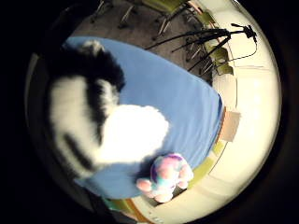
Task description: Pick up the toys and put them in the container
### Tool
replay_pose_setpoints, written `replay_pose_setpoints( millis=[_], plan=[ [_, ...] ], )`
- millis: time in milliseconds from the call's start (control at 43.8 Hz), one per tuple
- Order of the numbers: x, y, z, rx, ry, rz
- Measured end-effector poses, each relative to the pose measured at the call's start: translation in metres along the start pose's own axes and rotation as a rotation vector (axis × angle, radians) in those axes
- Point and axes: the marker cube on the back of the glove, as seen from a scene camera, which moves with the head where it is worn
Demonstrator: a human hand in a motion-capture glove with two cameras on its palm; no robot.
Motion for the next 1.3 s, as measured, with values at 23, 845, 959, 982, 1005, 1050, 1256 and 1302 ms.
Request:
replay_pose_setpoints(
  millis=[23,845,959,982,1005,1050,1256,1302],
  plan=[
    [0.002,0.001,0.003,-0.008,0.002,0.002],
    [0.001,0.023,0.003,-0.008,0.049,0.171],
    [-0.009,0.027,0.004,-0.094,-0.027,0.175],
    [-0.011,0.028,0.003,-0.116,-0.035,0.173],
    [-0.014,0.03,0.001,-0.137,-0.041,0.171],
    [-0.02,0.032,-0.004,-0.164,-0.053,0.168],
    [-0.052,0.034,-0.065,-0.129,-0.101,0.148],
    [-0.06,0.033,-0.083,-0.112,-0.107,0.142]
  ],
)
